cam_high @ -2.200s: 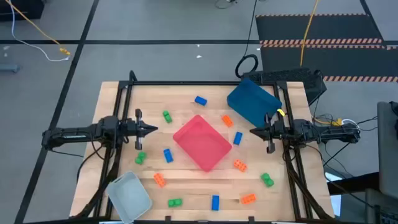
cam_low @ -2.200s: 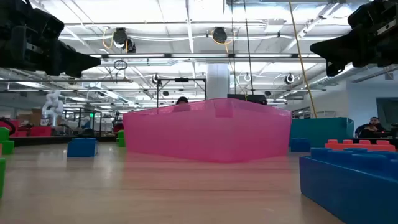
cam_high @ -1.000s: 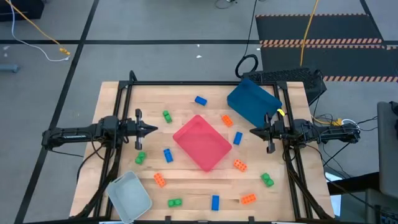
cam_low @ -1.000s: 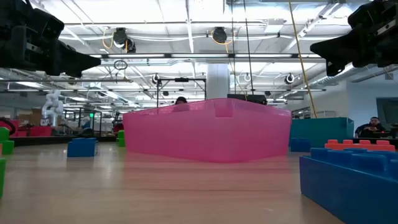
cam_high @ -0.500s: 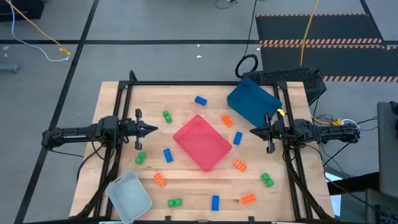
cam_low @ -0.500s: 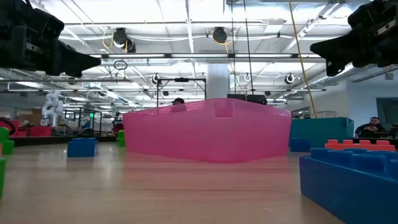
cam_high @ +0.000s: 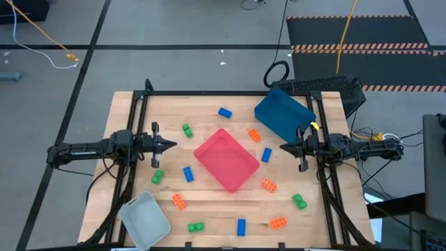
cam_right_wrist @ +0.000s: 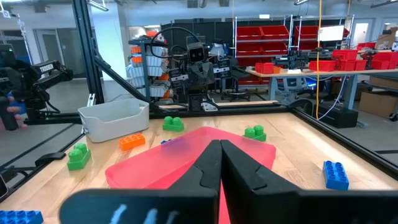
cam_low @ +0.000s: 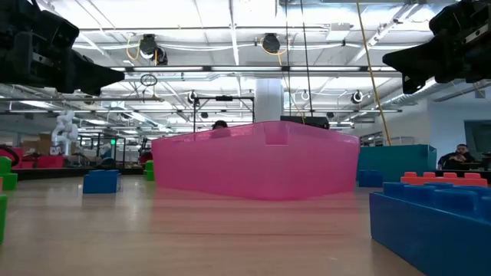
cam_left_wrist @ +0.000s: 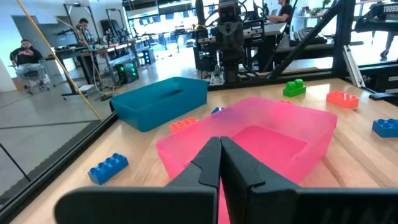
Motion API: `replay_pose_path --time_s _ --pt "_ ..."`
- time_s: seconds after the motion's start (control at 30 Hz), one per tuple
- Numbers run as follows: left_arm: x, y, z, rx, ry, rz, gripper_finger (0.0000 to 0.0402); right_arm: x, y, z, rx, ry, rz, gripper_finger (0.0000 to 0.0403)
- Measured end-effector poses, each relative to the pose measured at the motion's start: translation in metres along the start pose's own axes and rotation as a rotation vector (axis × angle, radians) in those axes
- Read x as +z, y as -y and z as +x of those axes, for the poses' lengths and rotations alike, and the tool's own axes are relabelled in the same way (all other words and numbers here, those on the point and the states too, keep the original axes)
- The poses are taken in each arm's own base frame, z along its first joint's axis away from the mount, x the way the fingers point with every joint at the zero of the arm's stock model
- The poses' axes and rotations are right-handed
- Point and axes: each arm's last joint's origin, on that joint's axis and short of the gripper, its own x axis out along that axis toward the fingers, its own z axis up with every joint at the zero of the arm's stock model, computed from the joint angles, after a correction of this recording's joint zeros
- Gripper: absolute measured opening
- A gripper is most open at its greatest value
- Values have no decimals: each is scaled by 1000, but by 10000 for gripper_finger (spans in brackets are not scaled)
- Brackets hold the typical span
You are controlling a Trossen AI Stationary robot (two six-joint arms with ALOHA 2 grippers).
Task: Sort & place blocks by color
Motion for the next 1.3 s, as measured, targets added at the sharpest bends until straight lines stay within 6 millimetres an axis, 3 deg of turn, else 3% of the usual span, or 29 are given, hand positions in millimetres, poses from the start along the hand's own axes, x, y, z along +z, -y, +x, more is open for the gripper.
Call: replay_pose_path --time_s 0.67,0.83,1.0,1.13,1.3 --pt "2 0 0 -1 21 -303 6 15 -1 -1 7 157 17 0" --pt "3 -2 0 41 29 -270 6 15 -1 -1 7 156 13 0" --pt "1 -4 0 143 14 -311 7 15 4 -1 -161 150 -93 0" --pt "2 -8 -1 246 7 -318 35 15 8 -2 -291 144 -106 0" --pt "27 -15 -3 311 -11 -336 111 20 9 -4 -357 171 -196 0"
